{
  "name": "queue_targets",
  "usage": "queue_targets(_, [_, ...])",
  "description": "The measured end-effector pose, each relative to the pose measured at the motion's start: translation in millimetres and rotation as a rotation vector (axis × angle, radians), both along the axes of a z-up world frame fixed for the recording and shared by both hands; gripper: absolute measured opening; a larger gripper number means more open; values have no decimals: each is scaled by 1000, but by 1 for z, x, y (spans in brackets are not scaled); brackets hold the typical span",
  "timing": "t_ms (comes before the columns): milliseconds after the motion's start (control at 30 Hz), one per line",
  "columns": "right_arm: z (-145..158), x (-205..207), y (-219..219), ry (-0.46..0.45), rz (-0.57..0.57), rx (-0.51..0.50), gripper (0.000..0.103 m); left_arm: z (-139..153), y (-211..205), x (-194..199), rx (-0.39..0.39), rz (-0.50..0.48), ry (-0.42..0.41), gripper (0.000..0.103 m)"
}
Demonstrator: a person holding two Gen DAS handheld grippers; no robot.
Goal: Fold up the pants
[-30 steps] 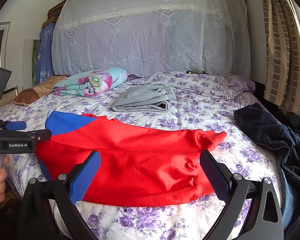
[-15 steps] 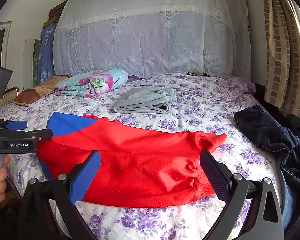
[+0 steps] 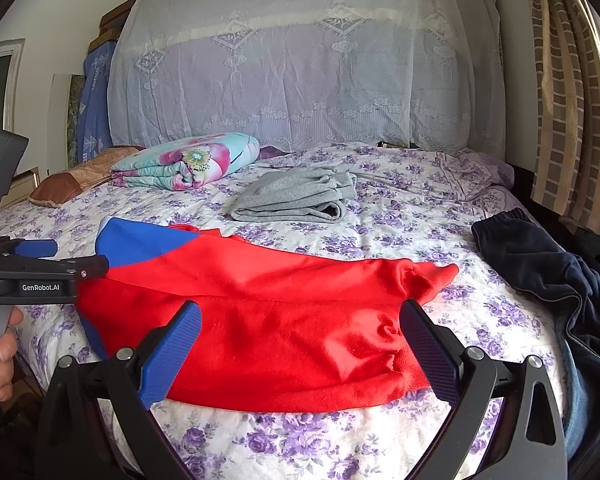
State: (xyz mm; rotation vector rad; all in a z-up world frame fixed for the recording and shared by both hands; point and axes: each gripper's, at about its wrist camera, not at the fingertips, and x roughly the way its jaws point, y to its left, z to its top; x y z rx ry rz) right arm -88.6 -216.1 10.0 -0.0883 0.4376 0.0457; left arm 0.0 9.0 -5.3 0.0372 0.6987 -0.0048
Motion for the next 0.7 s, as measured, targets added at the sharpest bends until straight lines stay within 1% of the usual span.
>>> queue_targets(133, [-2,6,3,21,7,-2,100,-1,11,4,-7,11,-1,98])
queue_targets(200, [-2,15,5,59,49,18,100,0,26,6,-13,34,-6,98])
queue_targets(267, [4,28,7,111,114,59,100,0,48,12,-13,86,-6,98])
queue_targets(333, [14,47,15,165,210,109,100,-4,76,20,-22,153,13,98])
queue_targets(367, [19,60,24,204,266,124,100,-7,90,24,-37,187,26,98])
queue_targets(433, [29,82,54,276,392,113,100,-12,115,27,-76,238,50,98])
queue_targets(467, [34,92,74,285,450,80,99,-15,126,26,-97,256,57,98])
queue_targets(500, [39,98,96,276,494,31,99,-16,135,25,-115,268,64,98])
queue_targets(567, [40,114,142,271,573,-97,99,-19,145,22,-129,286,70,98])
queue_targets(600, [36,124,165,284,593,-159,99,-20,146,20,-126,294,73,98])
queue_targets(633, [28,135,183,326,602,-212,99,-20,147,18,-123,298,74,98])
queue_targets(667, [17,148,197,385,601,-266,78,-21,148,16,-123,300,76,98])
queue_targets(700, [5,159,204,446,590,-318,47,-21,147,15,-127,296,81,98])
